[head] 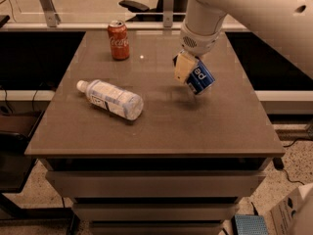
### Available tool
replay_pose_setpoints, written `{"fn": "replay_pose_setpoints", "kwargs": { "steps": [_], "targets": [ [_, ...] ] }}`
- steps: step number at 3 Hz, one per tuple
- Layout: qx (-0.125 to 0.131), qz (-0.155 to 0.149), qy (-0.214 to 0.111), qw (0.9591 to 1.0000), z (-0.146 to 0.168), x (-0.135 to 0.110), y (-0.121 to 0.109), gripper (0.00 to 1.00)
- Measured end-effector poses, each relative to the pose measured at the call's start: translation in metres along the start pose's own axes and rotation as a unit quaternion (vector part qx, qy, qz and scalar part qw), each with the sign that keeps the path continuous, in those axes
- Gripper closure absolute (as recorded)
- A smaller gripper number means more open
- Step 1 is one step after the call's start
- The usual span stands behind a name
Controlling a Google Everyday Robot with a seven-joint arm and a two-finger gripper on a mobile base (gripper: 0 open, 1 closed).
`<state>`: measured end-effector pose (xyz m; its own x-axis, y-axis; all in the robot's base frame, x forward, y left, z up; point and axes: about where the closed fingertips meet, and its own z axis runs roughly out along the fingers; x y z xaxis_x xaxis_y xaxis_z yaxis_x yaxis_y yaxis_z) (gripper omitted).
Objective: Knock pepsi can over
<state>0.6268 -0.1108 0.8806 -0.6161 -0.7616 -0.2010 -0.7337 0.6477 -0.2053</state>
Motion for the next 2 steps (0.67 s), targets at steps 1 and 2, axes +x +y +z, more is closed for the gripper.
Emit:
{"fn": "replay_pose_setpoints", "kwargs": {
  "steps": [1, 2],
  "targets": [
    [-0.012, 0.007, 0.005, 0.9999, 0.0071, 0.0029, 0.0021, 1.00],
    [-0.023, 0.011, 0.007, 0.9997, 0.0139, 0.0055, 0.0062, 1.00]
  ]
}}
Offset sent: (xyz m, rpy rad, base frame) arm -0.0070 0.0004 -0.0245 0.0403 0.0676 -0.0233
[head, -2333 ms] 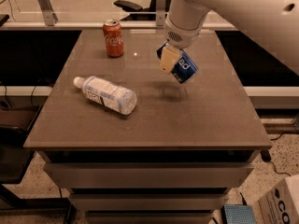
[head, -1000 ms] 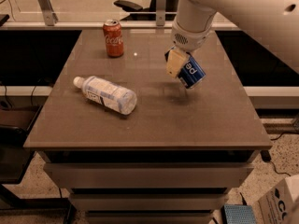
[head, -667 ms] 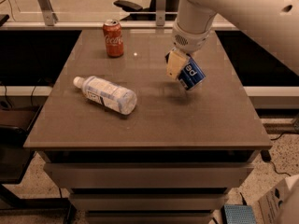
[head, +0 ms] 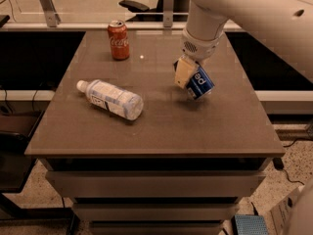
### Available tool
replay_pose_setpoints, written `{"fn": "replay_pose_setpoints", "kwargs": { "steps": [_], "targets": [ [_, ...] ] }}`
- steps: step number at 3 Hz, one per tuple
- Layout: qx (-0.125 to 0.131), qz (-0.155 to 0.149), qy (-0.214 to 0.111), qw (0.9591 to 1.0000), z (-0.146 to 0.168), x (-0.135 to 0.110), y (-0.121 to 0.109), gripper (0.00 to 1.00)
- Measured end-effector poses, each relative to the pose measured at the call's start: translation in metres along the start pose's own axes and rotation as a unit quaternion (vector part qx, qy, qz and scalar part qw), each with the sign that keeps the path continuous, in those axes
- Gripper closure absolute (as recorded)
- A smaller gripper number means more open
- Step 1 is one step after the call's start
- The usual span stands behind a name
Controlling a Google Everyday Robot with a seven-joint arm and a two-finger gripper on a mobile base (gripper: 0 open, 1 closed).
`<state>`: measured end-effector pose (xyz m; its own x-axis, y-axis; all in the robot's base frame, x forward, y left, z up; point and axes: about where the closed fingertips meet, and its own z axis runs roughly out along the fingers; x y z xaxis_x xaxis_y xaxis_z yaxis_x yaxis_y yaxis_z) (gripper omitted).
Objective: Knock pepsi can over
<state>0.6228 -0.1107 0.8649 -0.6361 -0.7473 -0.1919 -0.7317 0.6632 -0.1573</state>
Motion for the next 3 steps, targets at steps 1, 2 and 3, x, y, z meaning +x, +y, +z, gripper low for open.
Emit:
{"fn": "replay_pose_setpoints", "kwargs": {
  "steps": [1, 2, 3],
  "targets": [
    [-0.015, 0.004, 0.004, 0.9999, 0.0093, 0.0045, 0.0105, 1.00],
    [-0.015, 0.004, 0.004, 0.9999, 0.0093, 0.0045, 0.0105, 1.00],
    [-0.024, 0.000, 0.014, 0.9996, 0.0179, 0.0037, 0.0131, 1.00]
  ]
}}
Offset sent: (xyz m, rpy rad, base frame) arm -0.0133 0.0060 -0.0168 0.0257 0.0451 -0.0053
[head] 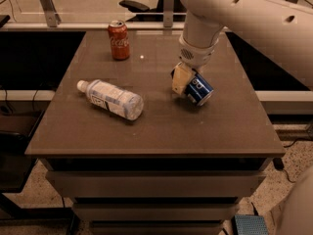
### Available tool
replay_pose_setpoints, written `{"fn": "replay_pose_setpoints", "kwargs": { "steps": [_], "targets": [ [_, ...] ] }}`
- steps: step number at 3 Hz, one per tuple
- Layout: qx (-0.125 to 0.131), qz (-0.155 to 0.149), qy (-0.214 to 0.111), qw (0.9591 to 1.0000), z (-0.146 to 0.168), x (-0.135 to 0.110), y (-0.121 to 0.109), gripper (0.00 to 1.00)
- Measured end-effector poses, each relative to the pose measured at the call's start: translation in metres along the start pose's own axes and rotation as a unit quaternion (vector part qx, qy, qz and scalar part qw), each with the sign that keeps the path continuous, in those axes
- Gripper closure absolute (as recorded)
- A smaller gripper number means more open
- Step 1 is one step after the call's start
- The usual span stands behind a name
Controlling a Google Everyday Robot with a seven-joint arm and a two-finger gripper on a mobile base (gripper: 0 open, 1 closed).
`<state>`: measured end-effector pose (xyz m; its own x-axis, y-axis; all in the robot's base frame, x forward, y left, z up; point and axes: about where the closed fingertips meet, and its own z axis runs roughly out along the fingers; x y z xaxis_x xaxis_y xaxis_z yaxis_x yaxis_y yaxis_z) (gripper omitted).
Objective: Knock pepsi can over
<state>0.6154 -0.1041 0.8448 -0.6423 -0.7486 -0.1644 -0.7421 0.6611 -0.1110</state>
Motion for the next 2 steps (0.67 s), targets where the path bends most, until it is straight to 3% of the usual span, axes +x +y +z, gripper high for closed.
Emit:
{"fn": "replay_pose_setpoints", "kwargs": {
  "steps": [2],
  "targets": [
    [-0.014, -0.008, 0.018, 0.9997, 0.0141, -0.0013, 0.0043, 1.00]
  ]
}}
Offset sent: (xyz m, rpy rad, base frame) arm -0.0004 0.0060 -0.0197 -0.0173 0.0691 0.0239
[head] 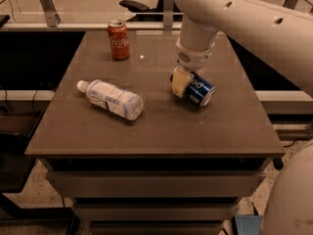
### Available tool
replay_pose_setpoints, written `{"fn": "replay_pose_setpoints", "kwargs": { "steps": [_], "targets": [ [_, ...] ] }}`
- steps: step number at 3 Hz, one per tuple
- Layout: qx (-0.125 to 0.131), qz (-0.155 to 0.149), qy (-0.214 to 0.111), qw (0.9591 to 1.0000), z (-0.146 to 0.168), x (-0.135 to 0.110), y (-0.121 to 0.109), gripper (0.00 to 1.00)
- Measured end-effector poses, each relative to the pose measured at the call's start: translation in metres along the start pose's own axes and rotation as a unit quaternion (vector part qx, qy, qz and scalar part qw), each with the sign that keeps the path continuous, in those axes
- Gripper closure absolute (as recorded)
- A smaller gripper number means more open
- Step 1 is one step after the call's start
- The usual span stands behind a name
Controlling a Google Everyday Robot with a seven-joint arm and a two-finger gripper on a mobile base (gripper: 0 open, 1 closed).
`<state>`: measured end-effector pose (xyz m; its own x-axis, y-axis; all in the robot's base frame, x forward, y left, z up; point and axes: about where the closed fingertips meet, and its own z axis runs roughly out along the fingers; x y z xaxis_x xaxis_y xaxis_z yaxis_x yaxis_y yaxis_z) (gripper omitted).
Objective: Knock pepsi can over
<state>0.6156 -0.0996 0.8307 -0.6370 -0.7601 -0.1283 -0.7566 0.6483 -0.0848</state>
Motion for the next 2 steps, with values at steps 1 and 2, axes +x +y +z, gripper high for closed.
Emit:
{"fn": "replay_pose_setpoints", "kwargs": {
  "steps": [1, 2],
  "targets": [
    [-0.002, -0.002, 0.002, 1.0000, 0.0014, -0.0006, 0.0012, 1.00],
    [-0.006, -0.005, 0.005, 1.0000, 0.0031, -0.0008, 0.0021, 1.00]
  ]
}}
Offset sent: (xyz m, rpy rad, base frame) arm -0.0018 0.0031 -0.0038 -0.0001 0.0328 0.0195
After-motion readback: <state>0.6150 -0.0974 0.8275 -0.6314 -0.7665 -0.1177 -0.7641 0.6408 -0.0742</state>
